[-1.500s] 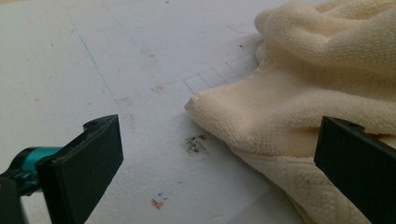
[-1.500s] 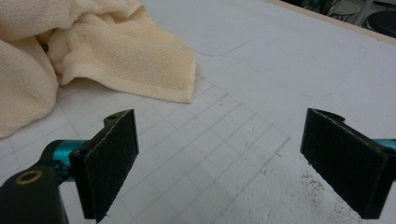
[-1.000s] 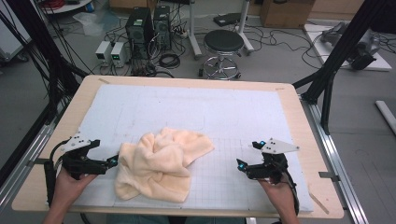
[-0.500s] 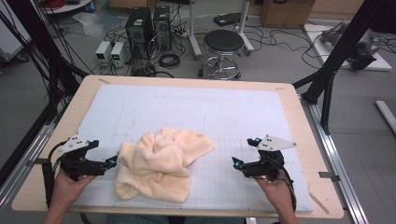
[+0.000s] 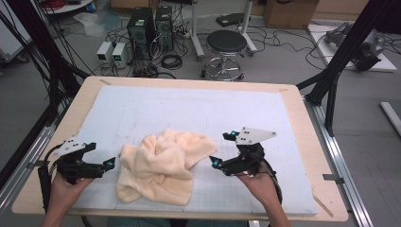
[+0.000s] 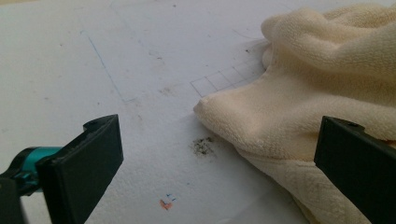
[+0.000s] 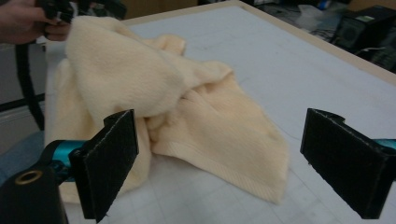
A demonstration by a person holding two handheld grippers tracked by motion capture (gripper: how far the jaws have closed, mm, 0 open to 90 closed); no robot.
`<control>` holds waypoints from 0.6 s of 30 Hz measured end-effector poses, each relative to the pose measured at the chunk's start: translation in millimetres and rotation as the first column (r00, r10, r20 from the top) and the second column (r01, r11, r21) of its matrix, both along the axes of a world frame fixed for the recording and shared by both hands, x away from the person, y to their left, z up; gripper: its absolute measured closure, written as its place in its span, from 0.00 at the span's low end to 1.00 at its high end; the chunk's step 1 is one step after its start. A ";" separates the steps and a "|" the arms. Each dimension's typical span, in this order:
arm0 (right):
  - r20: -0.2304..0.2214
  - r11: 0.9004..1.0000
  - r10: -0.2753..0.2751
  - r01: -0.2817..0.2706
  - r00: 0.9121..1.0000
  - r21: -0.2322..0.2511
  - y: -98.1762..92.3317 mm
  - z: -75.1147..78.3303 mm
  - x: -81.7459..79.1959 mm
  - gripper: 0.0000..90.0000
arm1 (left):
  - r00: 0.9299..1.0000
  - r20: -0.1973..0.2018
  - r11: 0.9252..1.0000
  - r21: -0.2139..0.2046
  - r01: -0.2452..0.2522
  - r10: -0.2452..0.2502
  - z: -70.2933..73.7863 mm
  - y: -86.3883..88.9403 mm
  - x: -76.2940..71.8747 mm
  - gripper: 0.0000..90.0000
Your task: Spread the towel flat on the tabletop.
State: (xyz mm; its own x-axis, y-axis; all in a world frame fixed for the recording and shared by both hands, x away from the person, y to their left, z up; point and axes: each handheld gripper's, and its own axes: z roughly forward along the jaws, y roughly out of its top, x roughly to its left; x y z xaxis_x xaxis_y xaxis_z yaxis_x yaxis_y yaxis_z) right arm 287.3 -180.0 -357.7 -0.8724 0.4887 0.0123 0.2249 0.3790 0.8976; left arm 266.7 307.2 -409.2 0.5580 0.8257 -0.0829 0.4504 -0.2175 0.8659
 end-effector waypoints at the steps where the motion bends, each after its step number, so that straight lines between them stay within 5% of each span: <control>1: 0.000 1.000 0.000 0.000 1.000 0.000 0.0 0.0 0.0 0.12 | 1.000 -0.001 1.000 0.004 0.002 -0.002 -0.2 -0.2 0.3 0.02; 4: -0.006 0.999 0.051 -0.051 0.999 -0.004 18.7 1.8 1.5 0.12 | 1.000 -0.003 1.000 0.005 0.009 -0.009 -0.8 -1.1 0.7 0.02; 10: -0.049 0.977 0.203 -0.206 0.978 -0.061 72.4 -7.9 3.3 0.12 | 1.000 -0.005 1.000 0.005 0.009 -0.009 -1.4 -0.7 0.8 0.02; 15: -0.088 0.954 0.261 -0.271 0.961 -0.130 102.7 -24.9 10.8 0.21 | 1.000 -0.006 1.000 0.001 0.012 -0.012 -1.7 -0.6 1.3 0.02; 18: -0.090 0.952 0.259 -0.270 0.962 -0.145 111.2 -30.8 14.3 0.27 | 1.000 -0.006 1.000 0.004 0.014 -0.014 -1.7 -0.9 1.5 0.02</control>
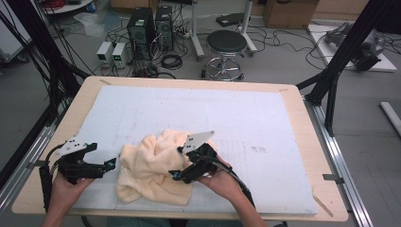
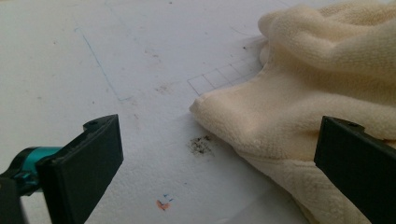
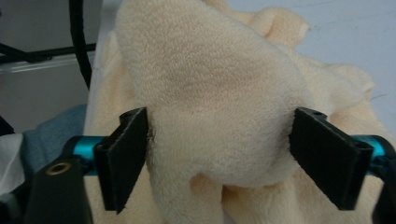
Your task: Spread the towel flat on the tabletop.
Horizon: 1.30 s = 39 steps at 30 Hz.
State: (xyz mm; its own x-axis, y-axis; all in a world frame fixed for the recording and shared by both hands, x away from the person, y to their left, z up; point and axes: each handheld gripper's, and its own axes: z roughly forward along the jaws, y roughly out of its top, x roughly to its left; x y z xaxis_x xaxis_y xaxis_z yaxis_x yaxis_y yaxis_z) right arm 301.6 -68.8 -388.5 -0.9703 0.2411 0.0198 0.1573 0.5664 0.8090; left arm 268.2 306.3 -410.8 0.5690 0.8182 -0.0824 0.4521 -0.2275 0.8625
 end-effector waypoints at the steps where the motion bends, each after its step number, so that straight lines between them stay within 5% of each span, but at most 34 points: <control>1: -0.011 1.000 -0.002 0.002 1.000 -0.010 6.0 -5.0 3.6 0.38 | 1.000 0.002 1.000 -0.002 -0.001 0.001 0.0 -0.1 0.2 0.02; 3: -0.010 1.000 -0.001 0.001 1.000 -0.017 8.6 -7.4 6.3 0.46 | 1.000 0.005 1.000 -0.004 -0.002 0.002 0.4 0.0 0.7 0.02; 4: -0.008 0.999 0.005 -0.005 1.000 -0.036 11.2 -10.3 10.3 0.62 | 1.000 0.006 1.000 -0.004 0.000 0.000 0.5 0.1 0.9 0.02; 8: -0.034 0.999 0.024 -0.025 0.999 -0.032 8.1 -9.7 16.5 0.81 | 1.000 0.006 1.000 -0.004 0.002 -0.002 0.4 0.0 1.1 0.02; 13: -0.048 0.999 0.032 -0.033 0.998 -0.002 -5.7 -0.6 20.2 0.84 | 1.000 0.011 1.000 -0.016 0.004 -0.004 1.4 -0.5 0.9 0.02; 18: -0.004 1.000 0.026 -0.026 1.000 0.008 -26.7 22.9 17.8 0.85 | 1.000 0.019 1.000 -0.020 0.015 -0.015 3.8 -4.8 0.6 0.02; 21: 0.030 1.000 -0.010 0.010 1.000 0.006 -55.9 46.6 16.2 0.85 | 0.999 0.027 0.999 -0.013 0.029 -0.028 5.9 -10.0 0.5 0.02; 23: 0.042 1.000 -0.016 0.015 0.999 0.011 -61.6 50.0 16.6 0.85 | 0.999 0.032 0.999 -0.009 0.036 -0.036 6.7 -13.8 0.3 0.02; 31: 0.081 0.995 -0.100 0.098 0.992 0.026 -133.0 85.8 11.2 0.85 | 0.996 0.049 0.997 0.005 0.074 -0.074 10.9 -27.2 0.4 0.02; 36: 0.075 0.992 -0.125 0.126 0.989 -0.007 -156.5 88.4 14.0 0.84 | 0.994 0.055 0.996 -0.006 0.090 -0.090 12.9 -34.5 0.8 0.02; 38: 0.047 0.988 -0.148 0.150 0.988 -0.030 -160.5 77.4 18.0 0.83 | 0.994 0.057 0.995 -0.007 0.098 -0.098 14.6 -37.5 1.9 0.02; 39: 0.004 0.985 -0.164 0.164 0.986 -0.051 -159.4 55.0 23.1 0.82 | 0.993 0.055 0.994 -0.017 0.107 -0.106 17.1 -40.1 2.7 0.02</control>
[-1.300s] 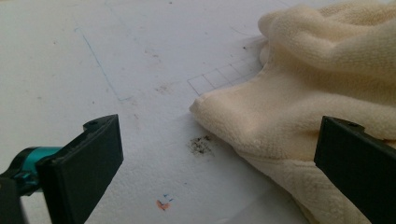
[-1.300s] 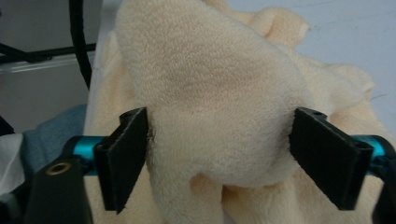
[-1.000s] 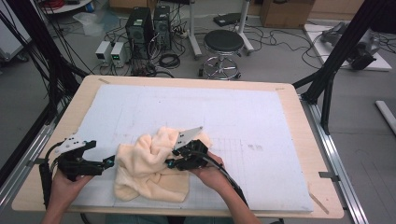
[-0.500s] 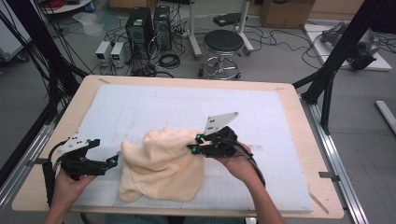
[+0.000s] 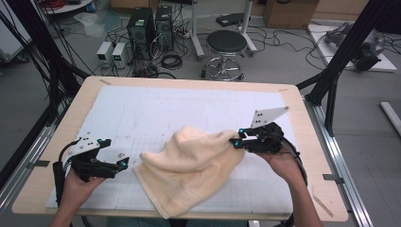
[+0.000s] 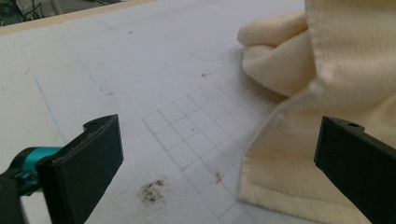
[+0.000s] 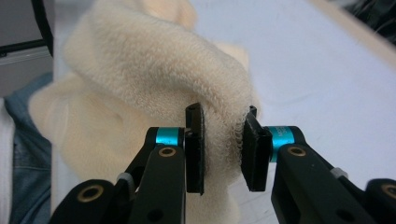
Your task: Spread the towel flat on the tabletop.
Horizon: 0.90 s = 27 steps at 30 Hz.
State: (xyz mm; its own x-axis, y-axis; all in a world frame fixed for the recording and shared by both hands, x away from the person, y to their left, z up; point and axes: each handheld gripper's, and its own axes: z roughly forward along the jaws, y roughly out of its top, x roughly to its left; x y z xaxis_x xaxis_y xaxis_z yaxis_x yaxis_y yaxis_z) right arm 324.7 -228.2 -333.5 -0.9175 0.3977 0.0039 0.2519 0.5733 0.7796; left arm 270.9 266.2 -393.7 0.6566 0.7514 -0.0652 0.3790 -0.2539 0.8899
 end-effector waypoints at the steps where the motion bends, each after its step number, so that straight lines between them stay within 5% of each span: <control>1: -0.016 1.000 -0.001 0.001 1.000 -0.003 1.7 -8.6 1.2 0.82 | 1.000 0.003 1.000 -0.011 0.005 -0.005 1.9 -2.3 0.5 0.02; 8: -0.084 1.000 -0.002 0.001 0.996 -0.009 20.1 -62.8 -1.6 0.75 | 0.993 0.023 0.993 -0.002 0.119 -0.119 16.6 -34.7 4.4 0.03; 12: -0.080 1.000 -0.010 0.010 0.997 0.010 17.6 -66.9 -4.3 0.70 | 0.981 0.027 0.981 0.030 0.191 -0.192 19.4 -58.9 8.4 0.04; 17: -0.061 0.999 -0.012 0.014 0.998 0.036 4.1 -61.6 -11.0 0.63 | 0.957 0.020 0.957 0.030 0.290 -0.290 25.5 -85.5 15.4 0.16; 20: -0.071 0.999 -0.025 0.026 0.997 0.018 -3.4 -64.2 -14.6 0.61 | 0.934 0.004 0.934 0.036 0.356 -0.356 28.3 -101.7 21.6 0.28; 23: -0.081 0.999 -0.028 0.030 0.996 0.019 -11.7 -66.6 -16.2 0.60 | 0.920 -0.022 0.918 0.068 0.392 -0.391 30.1 -118.0 31.0 0.31; 27: -0.100 1.000 -0.027 0.028 0.995 0.014 -17.5 -71.0 -14.8 0.61 | 0.894 -0.059 0.893 0.045 0.447 -0.445 27.6 -134.2 46.2 0.39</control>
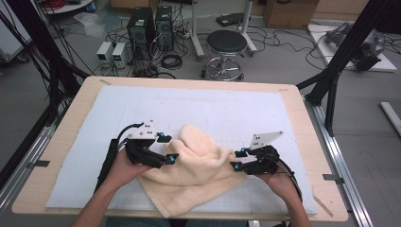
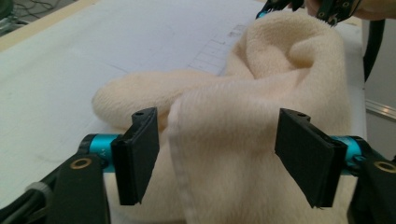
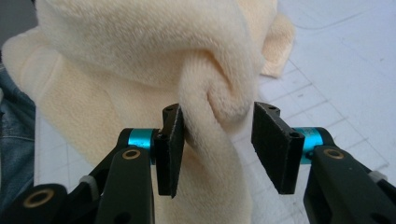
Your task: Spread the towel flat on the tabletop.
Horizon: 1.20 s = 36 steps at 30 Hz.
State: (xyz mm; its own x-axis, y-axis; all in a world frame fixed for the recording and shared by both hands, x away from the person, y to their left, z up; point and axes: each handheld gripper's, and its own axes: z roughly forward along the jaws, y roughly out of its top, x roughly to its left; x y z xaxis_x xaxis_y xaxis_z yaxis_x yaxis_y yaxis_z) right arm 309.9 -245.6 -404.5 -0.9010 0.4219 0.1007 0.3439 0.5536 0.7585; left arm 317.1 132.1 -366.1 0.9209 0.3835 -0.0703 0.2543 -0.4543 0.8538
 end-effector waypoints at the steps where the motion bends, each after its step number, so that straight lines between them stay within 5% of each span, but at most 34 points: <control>1: -0.018 1.000 0.012 -0.012 1.000 -0.008 1.1 -4.3 2.8 0.66 | 1.000 -0.009 1.000 0.001 0.012 -0.012 -1.4 -2.2 2.0 0.52; 2: -0.018 1.000 0.012 -0.012 1.000 -0.008 1.1 -4.3 2.8 0.66 | 0.999 -0.015 0.999 0.010 0.031 -0.030 -3.9 -4.1 4.0 0.52; 4: -0.038 0.998 0.039 -0.041 0.998 -0.042 6.8 -10.3 5.8 0.79 | 0.999 -0.029 0.998 0.058 0.040 -0.038 -9.8 -7.1 6.8 0.80; 5: -0.040 0.997 0.050 -0.052 0.998 -0.050 7.9 -11.2 6.6 0.82 | 0.998 -0.053 0.997 0.067 0.042 -0.038 -12.3 -6.7 8.1 0.87; 7: -0.044 0.997 0.054 -0.056 0.998 -0.044 8.9 -10.9 7.1 0.84 | 0.997 -0.067 0.999 0.033 0.035 -0.033 -15.2 -2.7 7.4 0.92; 11: -0.034 0.999 0.035 -0.036 0.999 -0.023 5.4 -4.8 7.8 0.85 | 0.998 -0.064 1.000 0.000 -0.022 0.022 -8.8 14.9 5.6 0.93; 14: 0.025 1.000 0.008 -0.008 1.000 0.004 1.3 16.1 5.0 0.87 | 0.996 -0.035 0.995 -0.053 -0.083 0.082 5.4 34.6 -2.1 0.94; 15: 0.043 1.000 0.007 -0.008 0.999 0.012 1.8 22.3 3.0 0.87 | 0.992 -0.007 0.988 -0.082 -0.127 0.127 14.5 49.0 -10.5 0.94; 20: 0.092 0.998 0.050 -0.053 0.995 0.034 10.8 38.9 -9.5 0.87 | 0.981 0.016 0.973 -0.133 -0.190 0.194 22.8 77.8 -37.1 0.94; 25: 0.069 0.993 0.117 -0.118 0.991 0.013 25.5 29.7 -29.9 0.88 | 0.979 0.008 0.976 -0.087 -0.202 0.203 -1.6 98.9 -81.5 0.94; 27: 0.035 0.981 0.188 -0.186 0.982 -0.048 41.3 14.8 -47.2 0.88 | 0.979 -0.015 0.976 -0.078 -0.204 0.204 -13.4 105.4 -96.7 0.94; 29: 0.028 0.978 0.198 -0.195 0.980 -0.069 45.6 10.4 -53.3 0.88 | 0.980 -0.040 0.979 -0.059 -0.196 0.194 -22.7 109.6 -108.9 0.94; 31: 0.027 0.971 0.223 -0.220 0.974 -0.093 50.2 6.8 -61.3 0.86 | 0.983 -0.039 0.982 -0.051 -0.182 0.180 -23.7 110.9 -113.9 0.93; 36: 0.056 0.978 0.209 -0.208 0.976 -0.022 37.4 26.8 -59.1 0.72 | 0.984 0.003 0.981 -0.085 -0.176 0.176 -0.9 112.7 -110.4 0.73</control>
